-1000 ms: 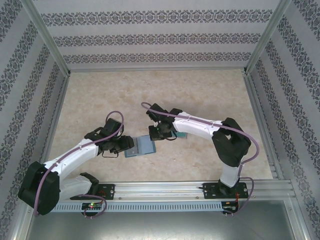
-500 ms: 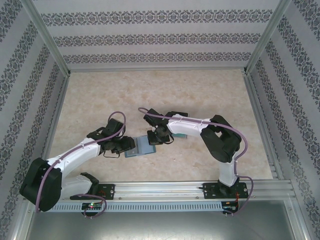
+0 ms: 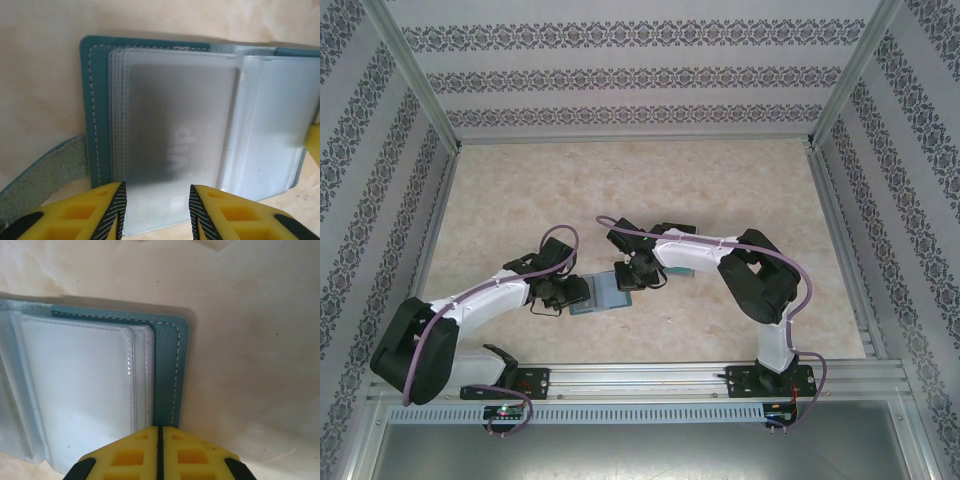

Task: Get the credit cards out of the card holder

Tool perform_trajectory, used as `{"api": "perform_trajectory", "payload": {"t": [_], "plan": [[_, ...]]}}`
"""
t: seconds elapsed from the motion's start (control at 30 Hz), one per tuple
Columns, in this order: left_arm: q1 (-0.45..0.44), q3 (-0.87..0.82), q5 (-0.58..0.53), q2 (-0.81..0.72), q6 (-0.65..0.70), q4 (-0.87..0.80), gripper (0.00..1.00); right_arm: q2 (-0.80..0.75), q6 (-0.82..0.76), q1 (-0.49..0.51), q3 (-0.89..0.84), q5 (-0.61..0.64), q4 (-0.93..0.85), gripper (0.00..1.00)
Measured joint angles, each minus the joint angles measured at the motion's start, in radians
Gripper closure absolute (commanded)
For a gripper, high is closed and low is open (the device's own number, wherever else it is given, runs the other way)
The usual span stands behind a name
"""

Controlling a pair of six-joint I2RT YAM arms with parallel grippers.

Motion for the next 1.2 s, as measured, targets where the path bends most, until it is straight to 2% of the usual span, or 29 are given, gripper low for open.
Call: {"api": "perform_trajectory", "payload": {"t": [0.27,0.47,0.73,1.03,1.2], "plan": [[0.000,0.014,0.005,0.033,0.000,0.003,0.61,0.000,0.000,0.000,0.000,-0.001,0.000,1.00],[0.000,0.015,0.043,0.036,0.006,0.035,0.50,0.001,0.000,0.000,0.000,-0.003,0.000,1.00],[0.000,0.015,0.100,0.035,0.011,0.093,0.47,0.002,0.000,0.000,0.000,-0.003,0.000,1.00],[-0.010,0.020,0.131,0.007,0.015,0.106,0.50,-0.005,0.000,-0.001,-0.002,0.010,0.000,1.00],[-0.024,0.046,0.154,0.024,0.023,0.115,0.53,-0.079,-0.004,-0.013,-0.040,0.058,-0.001,1.00]]}}
